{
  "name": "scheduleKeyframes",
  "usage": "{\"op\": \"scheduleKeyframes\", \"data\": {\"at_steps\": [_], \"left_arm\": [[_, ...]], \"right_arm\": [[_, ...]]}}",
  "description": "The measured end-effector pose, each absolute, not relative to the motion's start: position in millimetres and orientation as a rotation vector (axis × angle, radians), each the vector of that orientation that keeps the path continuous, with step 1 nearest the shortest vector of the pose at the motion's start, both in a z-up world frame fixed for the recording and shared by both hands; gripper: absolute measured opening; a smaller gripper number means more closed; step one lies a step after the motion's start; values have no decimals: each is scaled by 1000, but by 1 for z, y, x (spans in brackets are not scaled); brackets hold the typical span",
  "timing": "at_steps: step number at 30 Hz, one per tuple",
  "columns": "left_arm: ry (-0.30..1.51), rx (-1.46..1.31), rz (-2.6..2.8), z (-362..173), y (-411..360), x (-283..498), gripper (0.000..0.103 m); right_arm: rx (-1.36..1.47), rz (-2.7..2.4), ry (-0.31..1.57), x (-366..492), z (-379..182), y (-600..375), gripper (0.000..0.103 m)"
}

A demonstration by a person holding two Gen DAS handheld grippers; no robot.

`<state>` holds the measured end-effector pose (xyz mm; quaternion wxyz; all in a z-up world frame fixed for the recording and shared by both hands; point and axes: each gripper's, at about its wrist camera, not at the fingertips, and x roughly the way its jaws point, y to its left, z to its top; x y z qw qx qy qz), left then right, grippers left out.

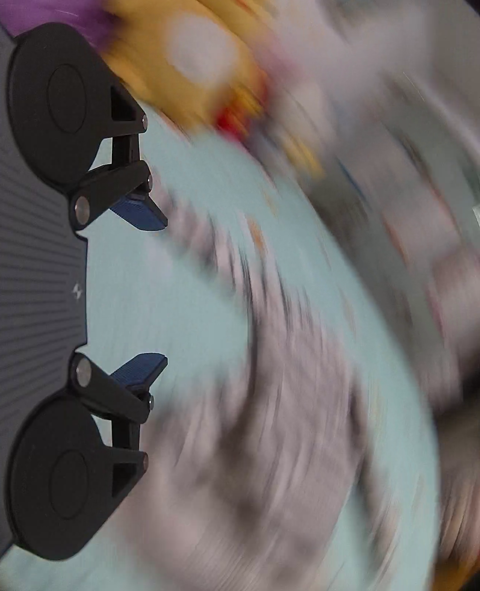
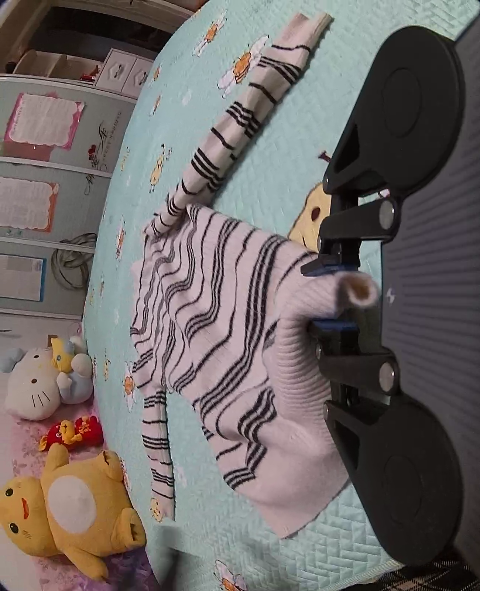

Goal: Fold clothes

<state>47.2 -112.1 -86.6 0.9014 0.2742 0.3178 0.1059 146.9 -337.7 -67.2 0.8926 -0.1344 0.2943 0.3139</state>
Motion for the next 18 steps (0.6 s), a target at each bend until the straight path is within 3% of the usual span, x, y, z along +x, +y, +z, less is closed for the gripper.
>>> {"op": "scheduleKeyframes", "data": {"at_steps": [5,11,12,14,15,18], "left_arm": [[634,736,-26,-137,-193,11,79],[650,772,29,-152,-194,34,79],[667,758,39,-151,-191,37,74],[702,708,30,-148,-179,38,42],[730,663,23,-144,-171,38,4],[745,516,22,-128,-150,36,6]], "right_arm": [[-185,658,619,154,-60,-345,25],[-127,658,621,164,-54,-340,25],[-135,661,610,162,-52,-339,26],[-139,676,595,159,-48,-339,27],[-140,685,591,157,-47,-339,27],[-126,709,595,155,-45,-343,27]]}}
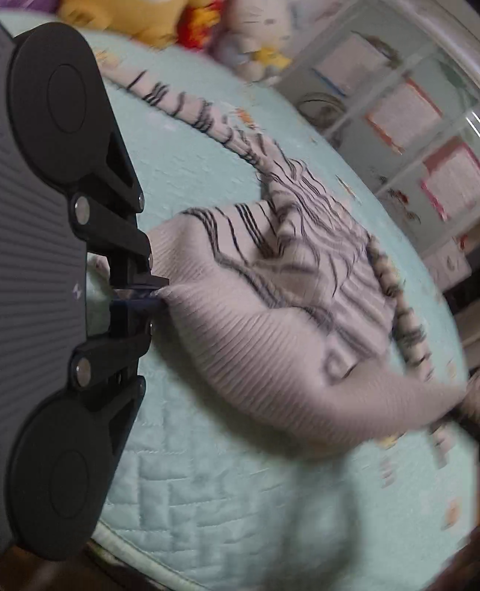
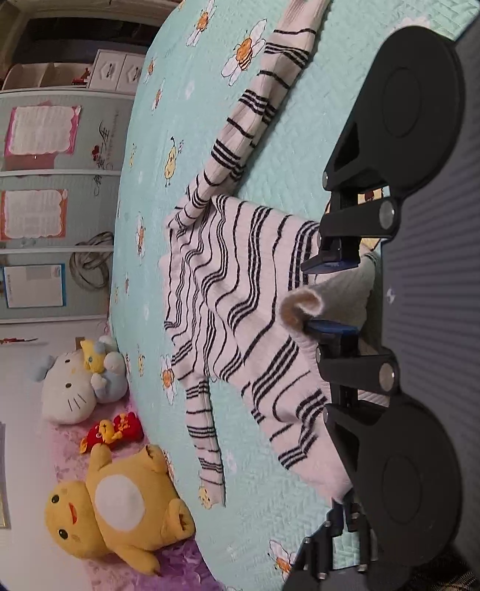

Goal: Fold clothes

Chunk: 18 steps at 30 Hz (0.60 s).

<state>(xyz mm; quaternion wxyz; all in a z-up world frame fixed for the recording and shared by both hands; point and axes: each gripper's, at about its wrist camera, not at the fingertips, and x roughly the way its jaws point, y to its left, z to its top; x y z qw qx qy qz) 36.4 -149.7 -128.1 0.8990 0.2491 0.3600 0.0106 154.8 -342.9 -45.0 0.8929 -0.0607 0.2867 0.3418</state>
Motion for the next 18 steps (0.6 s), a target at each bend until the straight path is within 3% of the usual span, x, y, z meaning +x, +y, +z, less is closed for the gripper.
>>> {"op": "scheduleKeyframes", "data": {"at_steps": [3,5,11,14,16,18], "left_arm": [[708,388,27,-98,-134,39,5],[690,300,38,-79,-121,54,6],[614,317,207,-50,-95,140,8],[674,357,300,-55,-88,187,18],[703,320,358,-55,-80,196,39],[690,255,373,-51,-74,182,43]], "right_arm": [[-63,719,627,160,-45,-349,22],[-21,700,652,168,-46,-351,11],[128,603,694,208,-54,-352,11],[123,516,713,227,-62,-349,15],[107,486,723,229,-67,-350,15],[120,484,715,224,-68,-358,20]]}}
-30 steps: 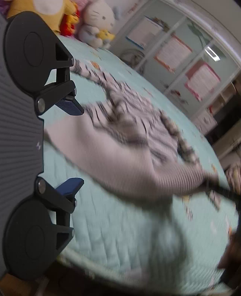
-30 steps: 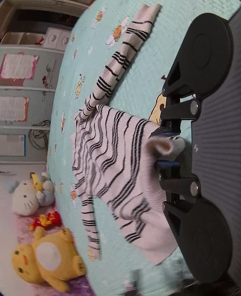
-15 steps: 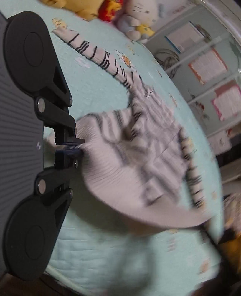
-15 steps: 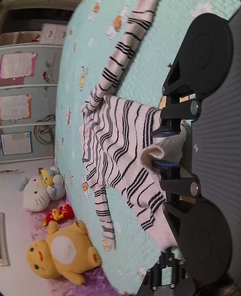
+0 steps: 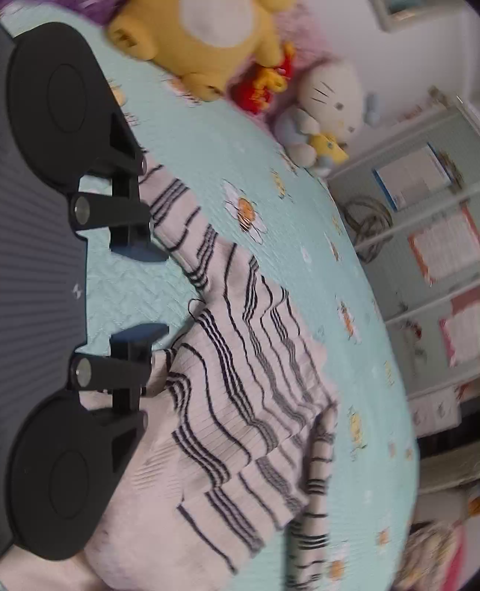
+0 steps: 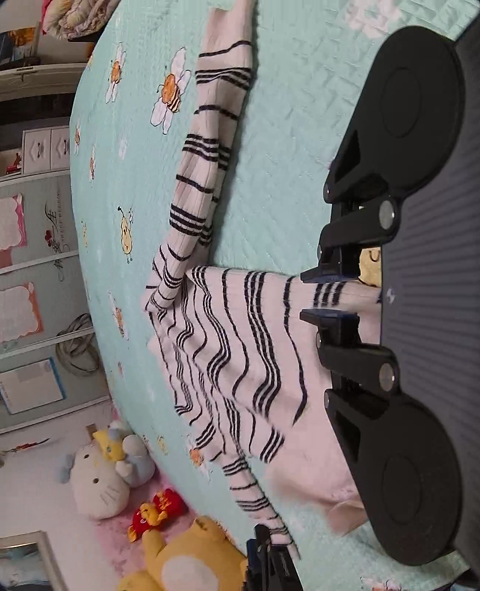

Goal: Fold clothes

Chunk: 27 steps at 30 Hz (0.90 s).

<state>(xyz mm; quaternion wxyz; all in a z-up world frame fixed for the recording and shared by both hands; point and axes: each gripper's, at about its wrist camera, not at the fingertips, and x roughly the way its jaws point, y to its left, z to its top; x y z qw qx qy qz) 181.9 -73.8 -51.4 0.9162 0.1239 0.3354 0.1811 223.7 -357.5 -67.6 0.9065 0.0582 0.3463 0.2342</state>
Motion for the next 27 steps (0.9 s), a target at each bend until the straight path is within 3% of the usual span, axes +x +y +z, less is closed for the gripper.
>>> {"op": "scheduleKeyframes", "data": {"at_steps": [2,4,7,10,15,19,27], "left_arm": [[680,182,357,-49,-69,157,49],[691,98,342,-51,-66,132,58],[725,-49,298,-58,-66,104,58],[741,-171,234,-64,-78,85,58],[719,-143,187,-64,-129,97,67],[708,-99,227,-75,-160,114,72],[820,-126,389,-116,-134,132,71]], "right_arm": [[132,469,694,212,-67,-367,32],[149,460,687,201,-66,-375,32],[231,519,703,180,-64,-379,35],[264,563,722,159,-64,-372,46],[273,548,754,145,-64,-354,50],[206,546,747,134,-64,-330,66],[8,434,739,138,-85,-286,67]]}}
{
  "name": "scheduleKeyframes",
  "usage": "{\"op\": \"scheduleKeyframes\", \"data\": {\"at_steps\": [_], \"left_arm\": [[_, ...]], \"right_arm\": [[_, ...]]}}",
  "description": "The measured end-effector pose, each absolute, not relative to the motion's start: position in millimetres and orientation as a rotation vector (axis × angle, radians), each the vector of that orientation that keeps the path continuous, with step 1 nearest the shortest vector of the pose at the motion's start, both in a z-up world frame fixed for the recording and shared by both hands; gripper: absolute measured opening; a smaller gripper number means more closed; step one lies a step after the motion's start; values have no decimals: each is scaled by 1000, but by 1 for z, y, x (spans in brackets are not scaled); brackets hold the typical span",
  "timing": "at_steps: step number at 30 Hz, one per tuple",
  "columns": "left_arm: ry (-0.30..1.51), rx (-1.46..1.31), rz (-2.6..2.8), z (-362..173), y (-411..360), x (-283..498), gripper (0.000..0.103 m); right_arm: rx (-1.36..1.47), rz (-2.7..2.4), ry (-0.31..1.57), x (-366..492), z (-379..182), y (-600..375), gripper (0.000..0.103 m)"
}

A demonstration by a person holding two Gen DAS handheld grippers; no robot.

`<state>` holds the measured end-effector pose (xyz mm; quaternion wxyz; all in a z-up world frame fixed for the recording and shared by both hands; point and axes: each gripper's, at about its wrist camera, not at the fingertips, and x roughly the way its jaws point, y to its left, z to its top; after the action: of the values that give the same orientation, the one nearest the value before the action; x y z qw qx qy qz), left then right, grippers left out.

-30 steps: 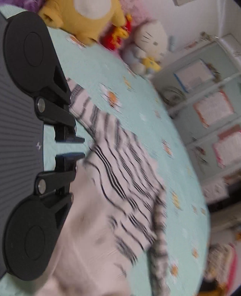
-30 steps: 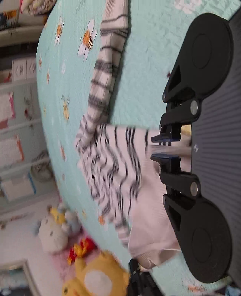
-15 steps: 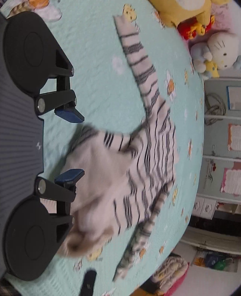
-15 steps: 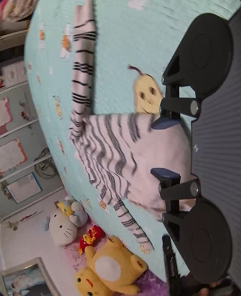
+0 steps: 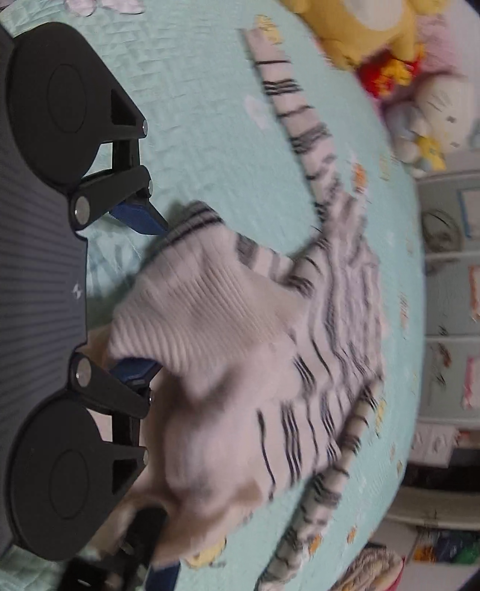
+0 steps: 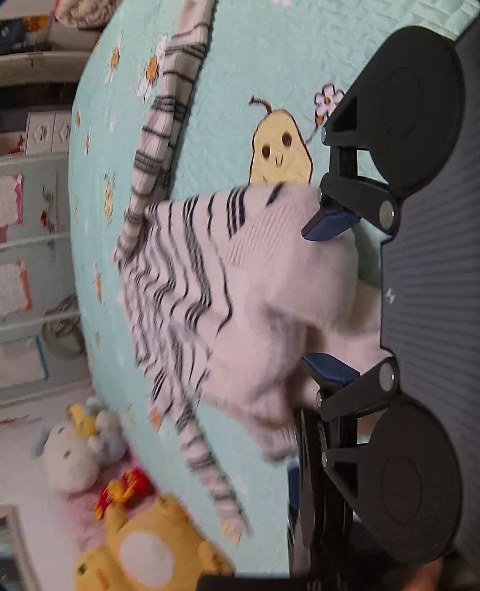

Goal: Fold clothes

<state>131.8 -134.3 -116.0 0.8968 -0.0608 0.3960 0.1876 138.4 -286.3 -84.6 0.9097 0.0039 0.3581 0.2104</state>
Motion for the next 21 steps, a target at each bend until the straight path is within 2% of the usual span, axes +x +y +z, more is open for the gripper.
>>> {"op": "scheduleKeyframes", "data": {"at_steps": [2,3,4,5,6,7,8,10,11,21], "left_arm": [[821,-176,388,-118,-119,127,66],[818,-203,371,-118,-114,124,56],[815,-229,353,-117,-108,122,39],[816,-250,337,-117,-103,121,30],[815,-268,318,-116,-99,120,15],[809,-270,308,-114,-98,118,12],[804,-271,298,-111,-97,116,11],[799,-261,283,-106,-99,113,10],[796,-260,273,-104,-99,111,9],[728,-412,258,-80,-76,81,7]], "right_arm": [[16,384,753,147,-90,-296,67],[30,369,767,151,-92,-304,67],[49,360,785,155,-95,-312,66],[65,350,800,158,-98,-321,61],[77,347,812,160,-101,-328,55],[85,351,822,161,-103,-334,38],[94,354,832,162,-106,-340,22],[112,369,836,161,-107,-350,17],[114,379,830,160,-106,-352,12],[139,404,745,151,-78,-374,7]]}}
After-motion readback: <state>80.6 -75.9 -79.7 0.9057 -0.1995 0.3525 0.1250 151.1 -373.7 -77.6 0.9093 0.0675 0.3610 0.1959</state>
